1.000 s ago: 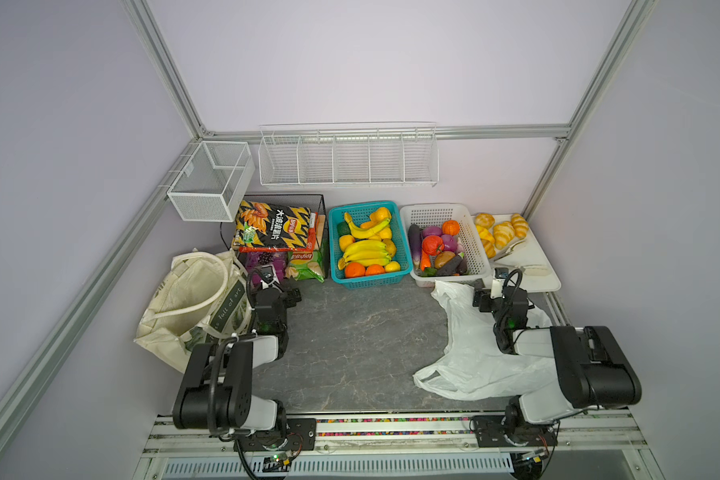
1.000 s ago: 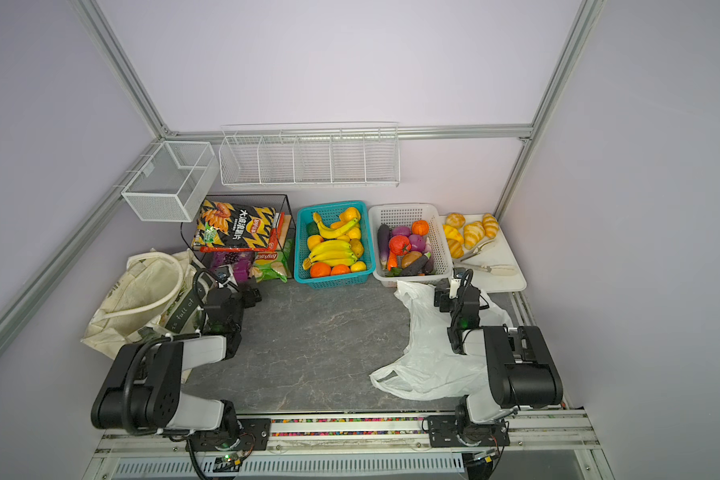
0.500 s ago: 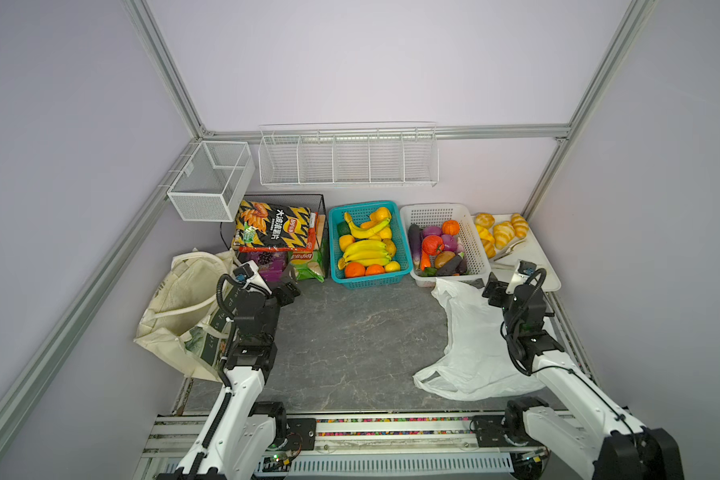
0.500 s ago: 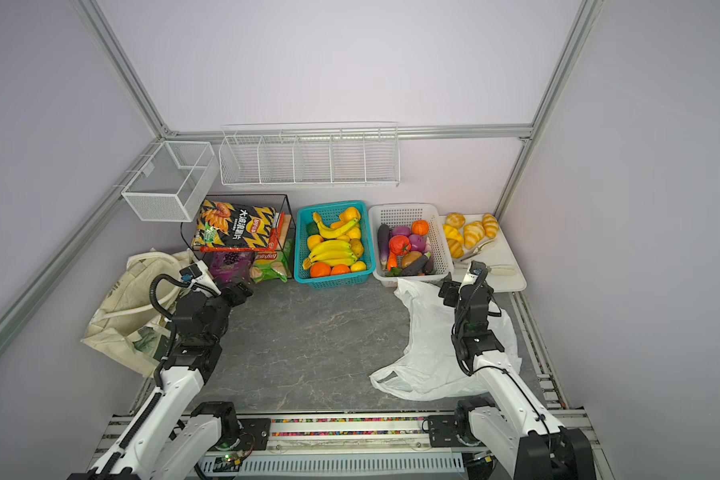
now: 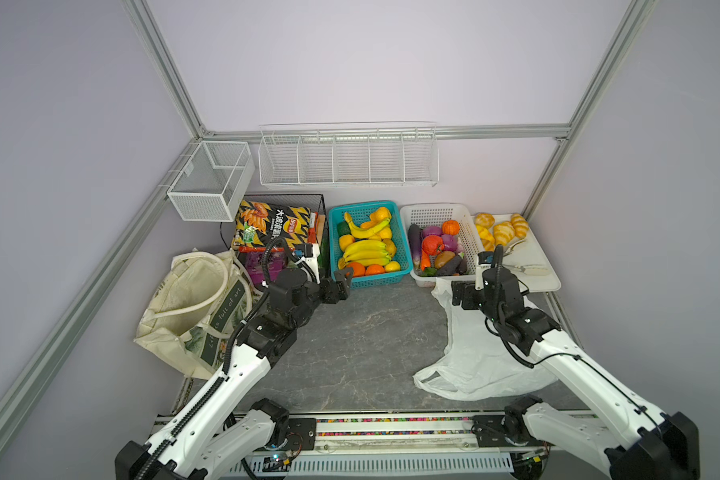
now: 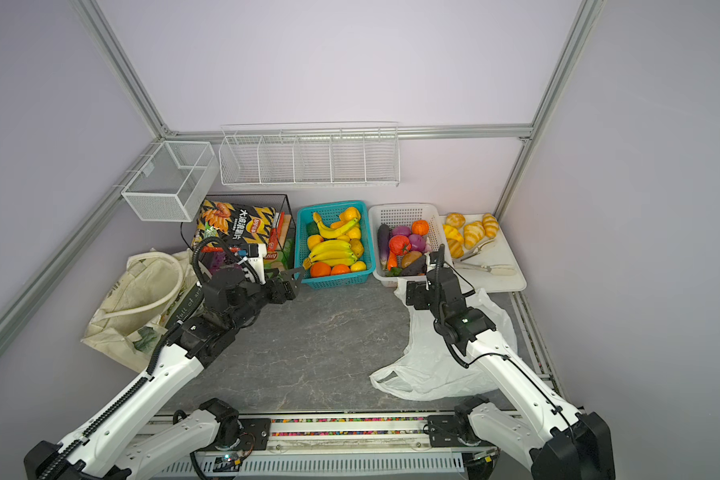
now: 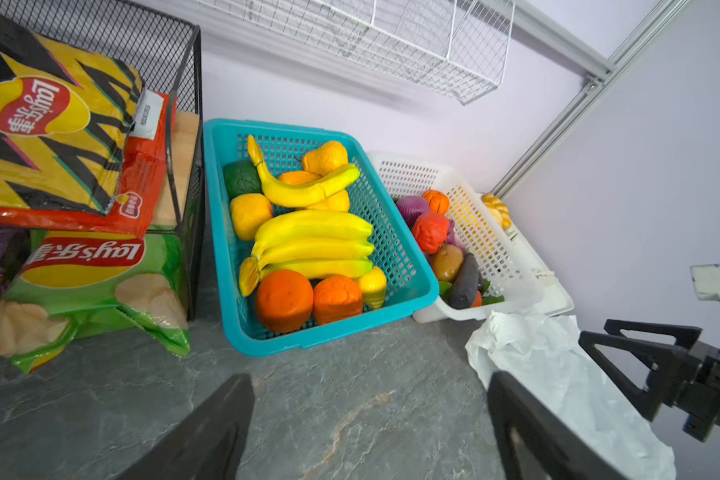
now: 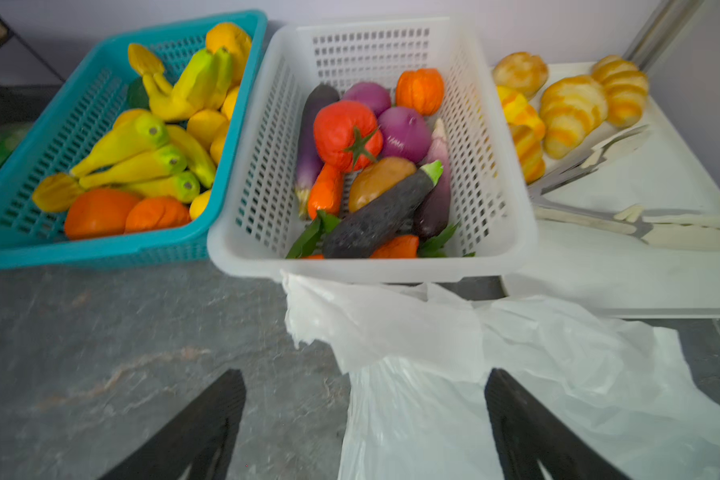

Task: Place the mixed food into the grocery bags and tie them
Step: 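Grasp the cream tote bag handle with the left gripper while the right moves forward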

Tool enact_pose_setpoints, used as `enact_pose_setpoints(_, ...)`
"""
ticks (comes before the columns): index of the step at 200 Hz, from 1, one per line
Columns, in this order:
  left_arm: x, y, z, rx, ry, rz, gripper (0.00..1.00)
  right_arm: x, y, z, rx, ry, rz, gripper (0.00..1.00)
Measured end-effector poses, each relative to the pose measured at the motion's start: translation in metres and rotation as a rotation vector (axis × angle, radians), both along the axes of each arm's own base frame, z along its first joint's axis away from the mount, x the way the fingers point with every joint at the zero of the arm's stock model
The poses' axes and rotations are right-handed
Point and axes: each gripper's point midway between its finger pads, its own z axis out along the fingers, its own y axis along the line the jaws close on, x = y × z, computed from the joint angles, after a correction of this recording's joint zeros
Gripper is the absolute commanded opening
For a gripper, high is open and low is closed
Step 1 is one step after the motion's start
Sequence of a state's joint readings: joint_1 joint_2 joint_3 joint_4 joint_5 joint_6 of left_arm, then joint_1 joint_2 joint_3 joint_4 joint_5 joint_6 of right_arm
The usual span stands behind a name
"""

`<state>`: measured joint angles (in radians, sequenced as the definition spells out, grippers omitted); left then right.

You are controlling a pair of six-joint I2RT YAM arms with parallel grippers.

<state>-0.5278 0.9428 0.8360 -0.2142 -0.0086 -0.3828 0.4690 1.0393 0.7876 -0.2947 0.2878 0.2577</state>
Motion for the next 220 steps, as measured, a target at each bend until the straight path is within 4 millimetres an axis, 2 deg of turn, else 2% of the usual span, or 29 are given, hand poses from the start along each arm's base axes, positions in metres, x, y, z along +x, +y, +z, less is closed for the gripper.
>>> enact_pose_setpoints(18,0.000,0.009,0.001,0.070,0.016,0.031,0.89,-0.010,0.030,-0.007,-0.020,0.042,0.125,0.95)
enact_pose_setpoints(39,0.005,0.026,0.033,0.138,-0.012,0.098,0.90,-0.018,0.084,-0.002,-0.040,0.060,0.316,0.94)
enact_pose_setpoints(52,0.008,0.042,0.051,0.158,-0.028,0.150,0.90,-0.019,0.109,0.004,-0.036,0.057,0.398,0.92)
enact_pose_setpoints(71,0.013,0.086,0.071,0.190,-0.017,0.290,0.90,-0.020,0.132,0.008,-0.025,0.047,0.471,0.91)
enact_pose_setpoints(93,0.013,0.141,0.074,0.249,0.025,0.463,0.91,-0.019,0.142,-0.001,-0.020,0.065,0.504,0.90)
enact_pose_setpoints(120,0.008,0.222,0.055,0.332,0.131,0.710,0.91,-0.020,0.153,-0.013,-0.004,0.091,0.545,0.90)
enact_pose_setpoints(136,0.004,0.252,0.039,0.373,0.202,0.803,0.90,-0.023,0.156,-0.019,0.008,0.104,0.566,0.89)
enact_pose_setpoints(149,0.003,0.264,0.025,0.405,0.254,0.832,0.89,-0.025,0.158,-0.022,0.016,0.110,0.577,0.89)
enact_pose_setpoints(179,0.012,0.276,-0.004,0.465,0.357,0.840,0.87,-0.029,0.158,-0.028,0.023,0.122,0.591,0.89)
enact_pose_setpoints(200,0.018,0.284,-0.024,0.515,0.431,0.839,0.89,-0.031,0.157,-0.025,0.028,0.107,0.591,0.89)
enact_pose_setpoints(220,0.020,0.292,-0.039,0.548,0.487,0.841,0.85,-0.033,0.154,-0.016,0.037,0.084,0.589,0.89)
